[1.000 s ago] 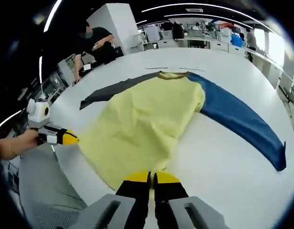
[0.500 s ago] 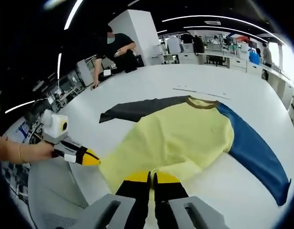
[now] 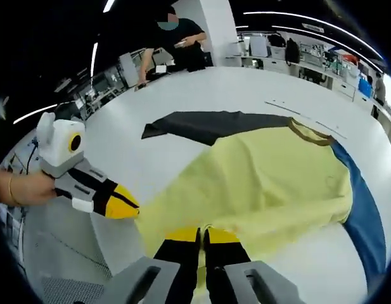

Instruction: Fold the garment on the visible template until the final outline fits inside the template.

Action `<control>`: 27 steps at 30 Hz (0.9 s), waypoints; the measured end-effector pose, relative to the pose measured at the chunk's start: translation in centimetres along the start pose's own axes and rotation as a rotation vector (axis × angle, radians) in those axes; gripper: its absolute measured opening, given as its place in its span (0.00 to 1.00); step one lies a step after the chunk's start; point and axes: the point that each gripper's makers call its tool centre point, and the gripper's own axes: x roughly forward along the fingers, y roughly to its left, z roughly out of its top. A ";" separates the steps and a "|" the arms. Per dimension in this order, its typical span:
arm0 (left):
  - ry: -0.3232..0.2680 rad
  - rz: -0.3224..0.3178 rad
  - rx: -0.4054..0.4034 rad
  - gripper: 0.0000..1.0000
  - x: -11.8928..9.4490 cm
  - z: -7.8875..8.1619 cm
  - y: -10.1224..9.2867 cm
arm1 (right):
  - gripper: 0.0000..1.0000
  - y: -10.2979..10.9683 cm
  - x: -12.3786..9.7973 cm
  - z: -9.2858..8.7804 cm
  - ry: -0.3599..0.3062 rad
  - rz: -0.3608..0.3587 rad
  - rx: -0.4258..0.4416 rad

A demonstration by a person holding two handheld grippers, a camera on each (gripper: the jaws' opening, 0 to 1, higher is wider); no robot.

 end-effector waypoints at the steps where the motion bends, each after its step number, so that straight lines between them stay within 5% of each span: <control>1: -0.005 0.000 -0.004 0.00 0.0 0.1 0.0 | 0.00 -0.1 0.2 0.0 0.004 -0.001 0.029; 14: -0.009 -0.010 -0.023 0.00 0.6 0.2 -0.4 | 0.00 -0.8 3.7 -1.3 0.061 -0.005 0.085; 19: -0.009 -0.007 -0.004 0.00 0.7 0.3 -0.5 | 0.00 -0.6 3.8 -0.9 0.001 0.027 0.119; 24: -0.010 0.002 0.022 0.05 0.6 0.4 -0.6 | 0.33 0.1 1.7 0.1 -0.081 0.049 0.133; 27: -0.015 -0.007 0.052 0.15 0.4 0.5 -0.9 | 0.39 0.2 0.3 0.1 -0.091 0.055 0.114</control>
